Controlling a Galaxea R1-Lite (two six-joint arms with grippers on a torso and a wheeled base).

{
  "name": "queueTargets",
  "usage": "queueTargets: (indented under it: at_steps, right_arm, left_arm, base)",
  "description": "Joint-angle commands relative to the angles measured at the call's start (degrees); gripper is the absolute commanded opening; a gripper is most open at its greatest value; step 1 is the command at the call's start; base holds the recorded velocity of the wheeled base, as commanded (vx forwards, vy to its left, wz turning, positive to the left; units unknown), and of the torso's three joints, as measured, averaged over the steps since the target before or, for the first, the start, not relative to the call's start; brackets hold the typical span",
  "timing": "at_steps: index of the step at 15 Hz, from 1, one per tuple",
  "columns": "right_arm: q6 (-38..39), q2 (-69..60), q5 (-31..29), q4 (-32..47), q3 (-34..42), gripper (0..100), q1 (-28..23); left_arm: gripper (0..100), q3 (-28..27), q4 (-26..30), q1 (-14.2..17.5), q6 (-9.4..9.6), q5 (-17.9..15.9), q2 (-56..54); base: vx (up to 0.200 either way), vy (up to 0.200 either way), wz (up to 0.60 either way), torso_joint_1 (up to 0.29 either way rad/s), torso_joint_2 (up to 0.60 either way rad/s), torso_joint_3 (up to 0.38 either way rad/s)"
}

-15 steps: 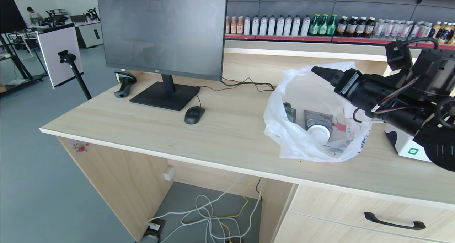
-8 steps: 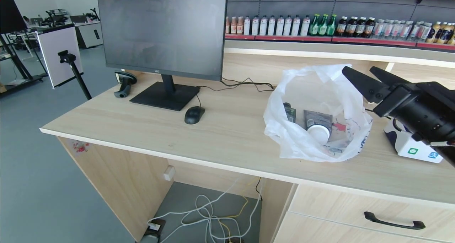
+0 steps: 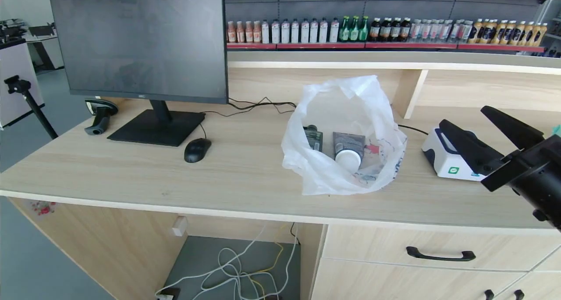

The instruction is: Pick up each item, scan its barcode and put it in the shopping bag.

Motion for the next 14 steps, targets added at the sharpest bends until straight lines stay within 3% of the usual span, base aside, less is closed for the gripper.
queueTargets:
  at_steps: [1,7,14]
  right_arm:
    - [0.2,-1.7,0.0,-0.6,2.8,100,-0.4]
    - [-1.2,-1.6,-0.1,-0.1,0.6,100,-0.3]
    - [0.9,-2.2,-0.4,-1.1,4.2,100,-2.4]
  left_arm:
    - [100,0.0,0.0,0.1,-0.03,0.0,0.0]
    - [100,0.0,0.1,0.1,-0.03,0.0,0.0]
    - [100,0.0,0.2,0.1,-0.38,0.1,0.0]
  base:
    - [0.0,0.0,-0.6,0.002,0.01,-0.002]
    - [0.0,0.0,-0.5,-0.001,0.0,0.0]
    - [0.0,-0.2,0.0,0.0,0.0,-0.002]
